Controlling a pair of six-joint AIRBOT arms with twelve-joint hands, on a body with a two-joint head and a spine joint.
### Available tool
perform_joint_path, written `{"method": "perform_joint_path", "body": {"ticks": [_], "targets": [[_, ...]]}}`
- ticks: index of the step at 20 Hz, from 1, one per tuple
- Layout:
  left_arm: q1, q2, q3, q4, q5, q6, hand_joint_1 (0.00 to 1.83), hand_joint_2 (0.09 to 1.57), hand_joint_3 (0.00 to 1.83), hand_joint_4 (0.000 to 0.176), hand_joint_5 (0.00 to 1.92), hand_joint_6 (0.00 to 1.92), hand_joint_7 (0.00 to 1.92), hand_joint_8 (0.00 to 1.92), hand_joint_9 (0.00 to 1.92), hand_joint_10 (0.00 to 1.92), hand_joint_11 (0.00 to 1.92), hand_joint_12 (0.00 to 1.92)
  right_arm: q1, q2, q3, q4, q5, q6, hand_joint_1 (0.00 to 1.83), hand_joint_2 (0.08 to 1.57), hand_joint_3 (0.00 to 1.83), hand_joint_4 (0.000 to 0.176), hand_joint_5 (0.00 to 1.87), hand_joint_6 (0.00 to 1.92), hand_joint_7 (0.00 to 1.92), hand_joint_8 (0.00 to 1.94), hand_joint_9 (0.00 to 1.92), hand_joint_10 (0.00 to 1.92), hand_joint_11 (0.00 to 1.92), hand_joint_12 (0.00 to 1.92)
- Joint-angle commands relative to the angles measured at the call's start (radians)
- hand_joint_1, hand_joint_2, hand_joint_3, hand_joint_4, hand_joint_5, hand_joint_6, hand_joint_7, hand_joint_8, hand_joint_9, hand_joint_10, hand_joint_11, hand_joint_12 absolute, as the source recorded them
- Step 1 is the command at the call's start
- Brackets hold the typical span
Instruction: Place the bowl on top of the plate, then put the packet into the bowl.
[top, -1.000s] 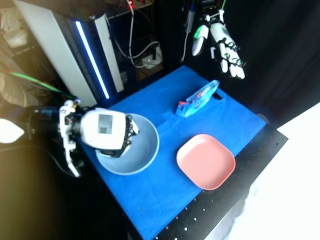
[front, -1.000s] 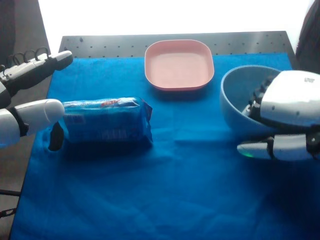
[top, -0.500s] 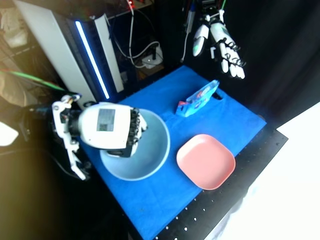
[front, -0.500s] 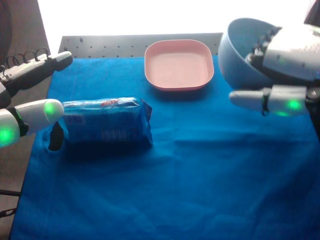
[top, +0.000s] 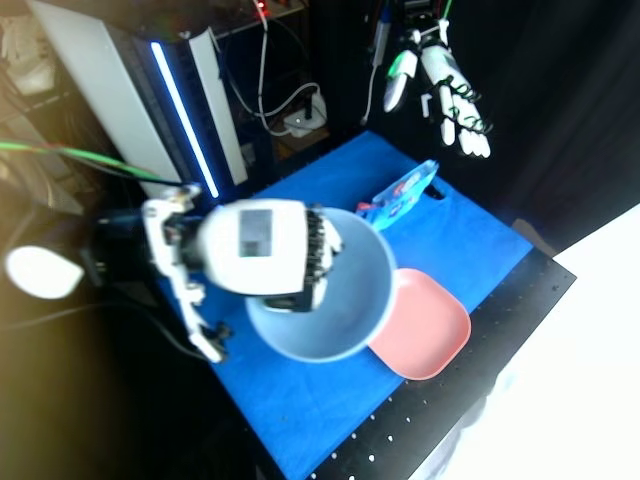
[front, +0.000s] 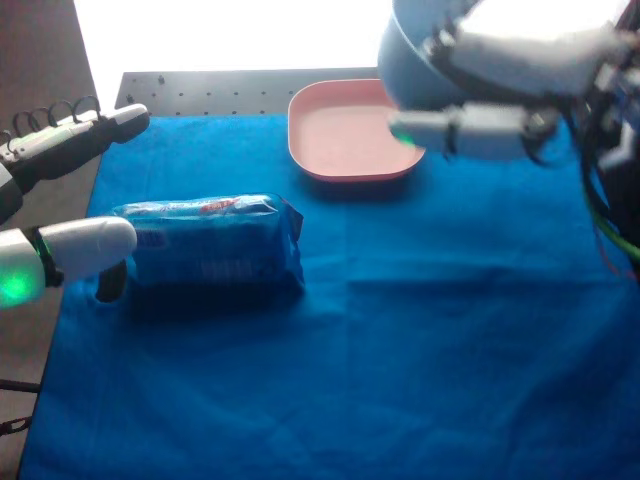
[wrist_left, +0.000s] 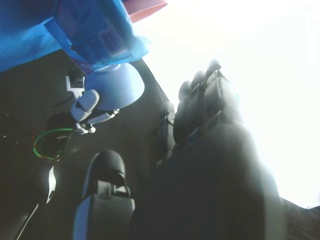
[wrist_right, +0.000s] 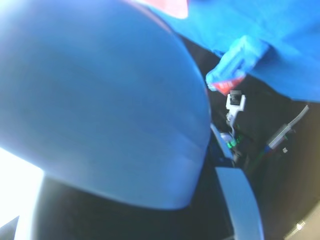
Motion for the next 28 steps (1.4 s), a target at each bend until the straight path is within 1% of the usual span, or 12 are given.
{"method": "perform_joint_path", "body": {"ticks": [1, 5, 7, 11, 13, 17, 19, 20, 22, 25, 27, 28], "targets": [[-0.005, -0.005, 0.008, -0.013, -0.124, -0.006, 0.37, 1.13, 0.00, 0.151, 0.09, 0.00, 0.08, 0.00, 0.03, 0.00, 0.00, 0.00, 0.030, -0.023, 0.018, 0.021, 0.071, -0.002, 0.50, 1.56, 0.00, 0.000, 0.93, 1.92, 1.38, 1.94, 1.55, 1.92, 1.59, 1.92], [-0.011, -0.009, 0.014, -0.011, -0.122, -0.009, 0.55, 1.06, 0.00, 0.152, 0.10, 0.01, 0.10, 0.01, 0.06, 0.01, 0.00, 0.00, 0.086, -0.110, 0.099, -0.019, -0.022, -0.003, 0.52, 1.53, 0.00, 0.000, 0.87, 1.92, 1.15, 1.94, 1.26, 1.92, 1.25, 1.92], [-0.017, -0.010, 0.017, -0.003, -0.115, -0.011, 0.53, 1.05, 0.00, 0.152, 0.11, 0.01, 0.10, 0.01, 0.07, 0.01, 0.02, 0.01, 0.107, -0.160, 0.149, -0.029, -0.063, -0.003, 0.71, 1.50, 0.00, 0.000, 0.95, 1.92, 1.24, 1.94, 1.38, 1.92, 1.40, 1.92], [-0.028, -0.018, 0.025, 0.008, -0.109, -0.016, 0.54, 1.04, 0.00, 0.152, 0.13, 0.01, 0.12, 0.01, 0.08, 0.01, 0.03, 0.01, 0.125, -0.222, 0.200, -0.048, -0.106, -0.003, 0.29, 1.56, 0.00, 0.000, 1.02, 1.55, 1.25, 1.78, 1.32, 1.82, 1.28, 1.92], [-0.030, -0.019, 0.027, 0.011, -0.107, -0.018, 0.52, 1.04, 0.00, 0.154, 0.13, 0.01, 0.11, 0.00, 0.07, 0.00, 0.03, 0.02, 0.126, -0.247, 0.219, -0.057, -0.130, -0.003, 0.52, 1.53, 0.00, 0.000, 0.96, 1.81, 1.23, 1.91, 1.33, 1.92, 1.35, 1.92], [-0.035, -0.020, 0.030, 0.015, -0.105, -0.022, 0.53, 1.05, 0.00, 0.110, 0.18, 0.01, 0.12, 0.00, 0.07, 0.00, 0.01, 0.01, 0.125, -0.298, 0.256, -0.076, -0.177, -0.003, 0.94, 1.43, 0.00, 0.000, 0.80, 1.92, 1.19, 1.94, 1.33, 1.92, 1.38, 1.92], [-0.038, -0.021, 0.030, 0.016, -0.103, -0.022, 0.52, 1.05, 0.00, 0.087, 0.20, 0.02, 0.12, 0.01, 0.06, 0.00, 0.01, 0.01, 0.125, -0.301, 0.252, -0.089, -0.178, -0.003, 0.88, 1.44, 0.00, 0.000, 0.97, 1.92, 1.28, 1.94, 1.41, 1.92, 1.47, 1.92], [-0.038, -0.021, 0.031, 0.016, -0.103, -0.022, 0.50, 1.05, 0.00, 0.079, 0.21, 0.02, 0.13, 0.01, 0.06, 0.00, 0.00, 0.01, 0.125, -0.301, 0.247, -0.093, -0.178, -0.003, 0.96, 1.38, 0.00, 0.000, 0.66, 1.68, 1.17, 1.88, 1.28, 1.89, 1.26, 1.92], [-0.038, -0.021, 0.030, 0.016, -0.104, -0.023, 0.51, 1.05, 0.00, 0.059, 0.22, 0.02, 0.13, 0.00, 0.06, 0.00, 0.00, 0.00, 0.124, -0.301, 0.231, -0.107, -0.178, -0.003, 1.03, 1.32, 0.00, 0.000, 0.63, 1.52, 1.01, 1.66, 1.06, 1.81, 0.94, 1.92], [-0.039, -0.021, 0.029, 0.016, -0.105, -0.027, 0.52, 1.05, 0.00, 0.066, 0.21, 0.01, 0.12, 0.00, 0.05, 0.00, 0.00, 0.00, 0.111, -0.299, 0.212, -0.131, -0.178, -0.002, 1.03, 1.32, 0.00, 0.000, 0.63, 1.55, 0.95, 1.65, 0.96, 1.83, 0.92, 1.90], [-0.039, -0.021, 0.029, 0.015, -0.104, -0.028, 0.52, 1.05, 0.00, 0.085, 0.21, 0.00, 0.12, 0.00, 0.06, 0.00, 0.00, 0.00, 0.109, -0.297, 0.206, -0.151, -0.186, -0.002, 0.87, 1.38, 0.00, 0.000, 0.94, 1.91, 1.10, 1.93, 1.20, 1.92, 1.26, 1.92], [-0.039, -0.021, 0.028, 0.015, -0.104, -0.028, 0.53, 1.04, 0.00, 0.088, 0.21, 0.00, 0.13, 0.00, 0.06, 0.00, 0.00, 0.00, 0.108, -0.295, 0.203, -0.156, -0.189, -0.002, 0.74, 1.41, 0.00, 0.036, 0.93, 1.92, 1.11, 1.94, 1.20, 1.92, 1.29, 1.92]]}}
